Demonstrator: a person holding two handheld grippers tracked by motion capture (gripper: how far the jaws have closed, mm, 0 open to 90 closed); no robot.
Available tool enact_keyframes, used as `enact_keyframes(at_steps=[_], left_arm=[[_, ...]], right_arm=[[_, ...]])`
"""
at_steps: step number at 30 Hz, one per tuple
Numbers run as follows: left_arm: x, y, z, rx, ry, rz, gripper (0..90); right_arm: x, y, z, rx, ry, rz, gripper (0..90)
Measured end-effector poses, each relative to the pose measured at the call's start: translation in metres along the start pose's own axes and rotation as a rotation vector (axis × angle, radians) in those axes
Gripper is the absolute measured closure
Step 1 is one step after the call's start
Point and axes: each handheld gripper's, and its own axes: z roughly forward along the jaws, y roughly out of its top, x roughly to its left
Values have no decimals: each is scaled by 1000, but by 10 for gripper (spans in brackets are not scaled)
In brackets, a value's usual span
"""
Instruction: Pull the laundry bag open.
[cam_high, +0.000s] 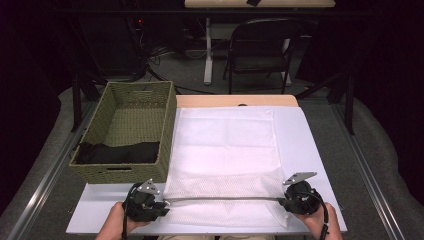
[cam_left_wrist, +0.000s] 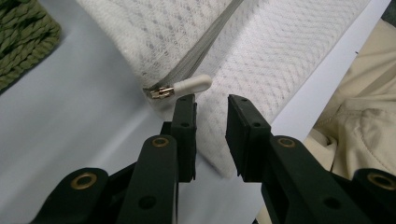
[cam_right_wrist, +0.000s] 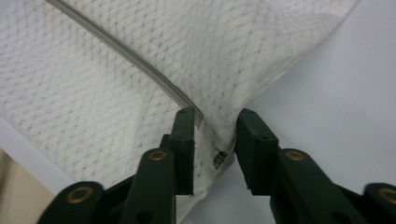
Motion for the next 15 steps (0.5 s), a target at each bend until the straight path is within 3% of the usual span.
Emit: enact_keyframes(at_steps=[4,7,11,15], left_arm=[[-1,4,4,12,-4,9,690],[0,3,2,8,-6,2,645],[1,0,-7,-23,40,-44,457],[0,-2,-15,-47,64,-56,332]], right_arm=[[2,1,-3,3,-1,-14,546],[1,2,-10,-22,14,1,462],[5,4,-17,-63,28,-17,360],[13,8,-17,-84,44,-39,272]])
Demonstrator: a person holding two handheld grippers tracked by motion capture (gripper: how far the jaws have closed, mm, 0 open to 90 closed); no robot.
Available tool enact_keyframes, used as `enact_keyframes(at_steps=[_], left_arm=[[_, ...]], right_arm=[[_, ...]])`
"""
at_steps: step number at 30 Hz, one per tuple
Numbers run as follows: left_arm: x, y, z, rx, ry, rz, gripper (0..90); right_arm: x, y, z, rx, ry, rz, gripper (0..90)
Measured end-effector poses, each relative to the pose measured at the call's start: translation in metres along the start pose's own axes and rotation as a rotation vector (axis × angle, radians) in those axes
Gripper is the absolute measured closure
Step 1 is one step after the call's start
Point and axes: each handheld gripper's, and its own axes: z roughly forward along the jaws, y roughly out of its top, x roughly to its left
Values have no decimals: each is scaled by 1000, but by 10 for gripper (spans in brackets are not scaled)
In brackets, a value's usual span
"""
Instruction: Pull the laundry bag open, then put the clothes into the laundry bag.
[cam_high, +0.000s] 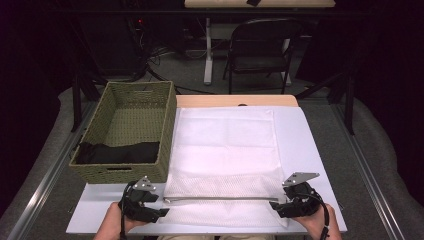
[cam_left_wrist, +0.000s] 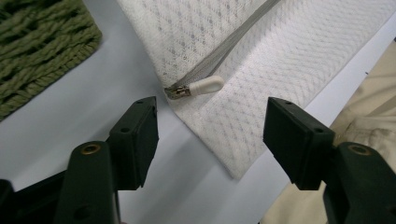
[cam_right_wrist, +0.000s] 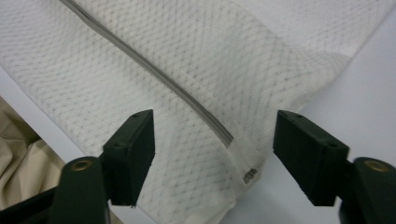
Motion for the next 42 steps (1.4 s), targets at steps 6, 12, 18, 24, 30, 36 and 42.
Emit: enact_keyframes(at_steps=[6,12,18,24,30,36,42], left_arm=[[9,-7,-10,-13,66,-31,179],[27,-12,-20,-56,170,-102,138],[31,-14,-14,-12,209,-88,137],[36,-15,-11,-6,206,-98,138],[38,-17,-8,30,225,-88,143],[39,-16,-9,-2,218,-93,140],[40,-14,-6,-2,211,-88,131]], right_arm=[[6,4,4,-2,6,-9,157],[4,4,9,-2,-4,-9,129],[2,3,12,-7,-46,-8,119],[-6,-1,13,-15,-53,25,118],[-4,4,13,-11,-64,17,140],[3,12,16,-8,-61,-29,211],[10,26,25,1,-52,-71,225]])
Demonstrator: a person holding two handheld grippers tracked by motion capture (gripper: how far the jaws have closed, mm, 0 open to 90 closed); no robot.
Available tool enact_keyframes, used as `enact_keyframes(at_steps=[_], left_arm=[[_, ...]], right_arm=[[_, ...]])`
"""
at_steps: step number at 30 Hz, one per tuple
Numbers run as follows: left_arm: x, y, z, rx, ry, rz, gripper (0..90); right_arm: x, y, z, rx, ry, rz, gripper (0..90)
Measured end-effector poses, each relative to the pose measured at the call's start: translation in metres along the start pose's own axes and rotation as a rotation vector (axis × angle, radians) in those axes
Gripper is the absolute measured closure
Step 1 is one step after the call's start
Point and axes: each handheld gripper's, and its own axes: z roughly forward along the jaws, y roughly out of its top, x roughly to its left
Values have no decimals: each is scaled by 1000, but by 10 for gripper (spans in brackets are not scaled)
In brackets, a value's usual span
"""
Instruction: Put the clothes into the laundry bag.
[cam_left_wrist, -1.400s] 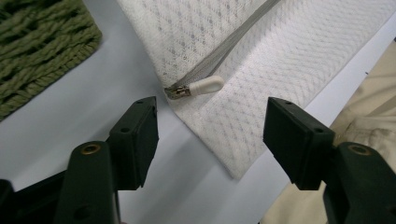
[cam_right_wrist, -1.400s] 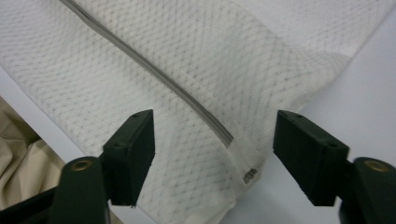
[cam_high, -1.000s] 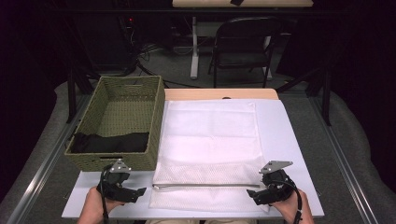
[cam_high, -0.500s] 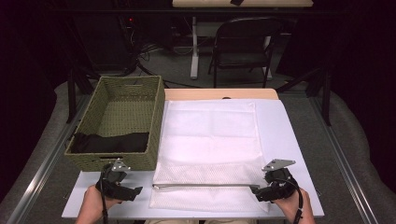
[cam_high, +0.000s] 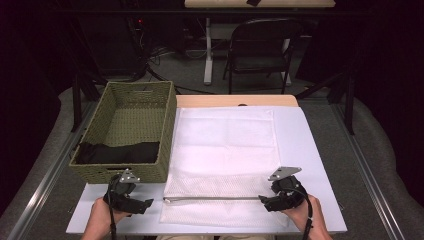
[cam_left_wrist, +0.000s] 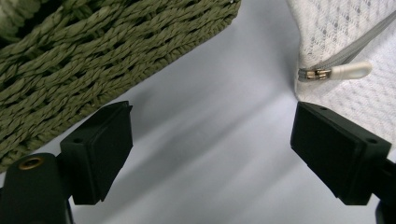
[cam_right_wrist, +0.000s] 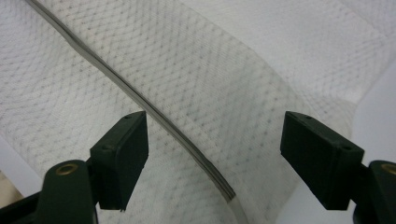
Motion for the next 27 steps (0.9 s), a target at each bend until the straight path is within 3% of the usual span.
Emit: enact_keyframes(at_steps=[8,12,18,27], left_arm=[[-4,2,2,-6,-12,31,131],[-4,3,3,-1,-20,38,131],[-4,4,5,-1,-13,44,139],[-5,9,10,16,-11,69,138]], right_arm=[[15,14,17,50,27,-59,141],[19,24,22,43,6,-78,142],[20,42,26,-17,8,-99,223],[28,54,55,34,97,-166,421]])
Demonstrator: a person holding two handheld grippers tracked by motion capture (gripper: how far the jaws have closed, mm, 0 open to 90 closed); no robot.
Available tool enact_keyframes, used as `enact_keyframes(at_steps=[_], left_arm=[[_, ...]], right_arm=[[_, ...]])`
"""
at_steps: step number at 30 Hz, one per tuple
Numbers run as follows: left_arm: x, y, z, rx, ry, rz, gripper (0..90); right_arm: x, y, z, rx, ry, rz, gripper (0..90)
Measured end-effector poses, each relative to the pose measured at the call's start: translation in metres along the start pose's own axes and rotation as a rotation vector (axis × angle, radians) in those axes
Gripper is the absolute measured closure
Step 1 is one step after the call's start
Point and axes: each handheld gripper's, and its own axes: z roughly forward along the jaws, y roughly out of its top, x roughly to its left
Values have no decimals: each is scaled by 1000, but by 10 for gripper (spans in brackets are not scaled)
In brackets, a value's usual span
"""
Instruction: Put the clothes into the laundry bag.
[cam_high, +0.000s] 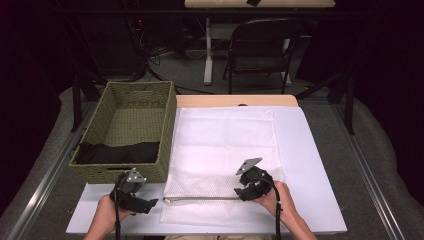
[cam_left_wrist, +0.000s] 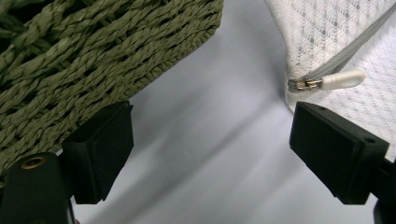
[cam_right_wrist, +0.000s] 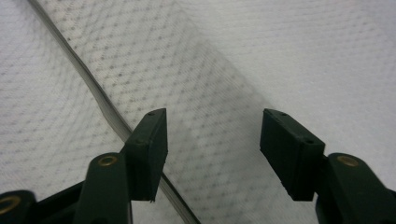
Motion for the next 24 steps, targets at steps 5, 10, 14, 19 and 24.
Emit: enact_keyframes(at_steps=[5,10,14,19,24], left_arm=[[0,1,1,-7,-4,10,138],[0,1,1,-10,-5,28,138],[1,1,1,-9,-7,25,138],[-1,3,3,-9,-7,35,137],[0,1,3,-2,-11,36,137]], right_arm=[[8,5,9,-1,47,-47,495],[14,3,12,0,52,-56,541],[19,3,15,10,74,-83,555],[23,3,18,26,97,-100,557],[19,1,20,31,131,-51,547]])
